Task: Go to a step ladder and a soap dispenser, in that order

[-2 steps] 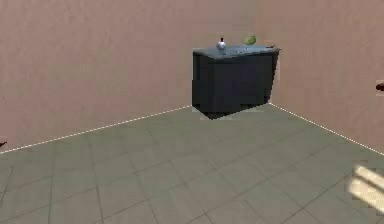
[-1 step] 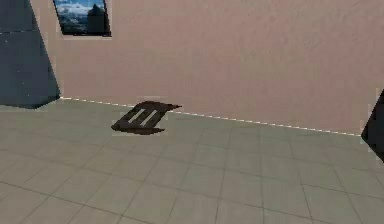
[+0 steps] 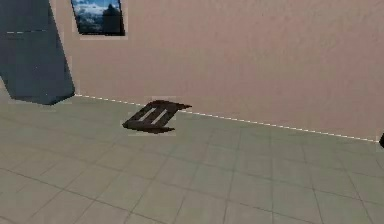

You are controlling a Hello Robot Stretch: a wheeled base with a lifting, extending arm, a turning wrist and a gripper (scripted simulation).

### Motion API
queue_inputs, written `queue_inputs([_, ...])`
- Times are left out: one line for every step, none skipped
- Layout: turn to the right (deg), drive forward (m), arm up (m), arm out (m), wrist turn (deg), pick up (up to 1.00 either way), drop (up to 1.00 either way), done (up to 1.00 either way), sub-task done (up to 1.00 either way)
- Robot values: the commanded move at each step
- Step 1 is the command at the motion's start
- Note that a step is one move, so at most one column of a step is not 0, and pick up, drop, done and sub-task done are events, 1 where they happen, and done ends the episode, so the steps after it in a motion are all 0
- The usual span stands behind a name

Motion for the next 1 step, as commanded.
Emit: queue_inputs([0.0,1.00,0.00,0.00,0.0,0.00,0.00,0.00,0.00])
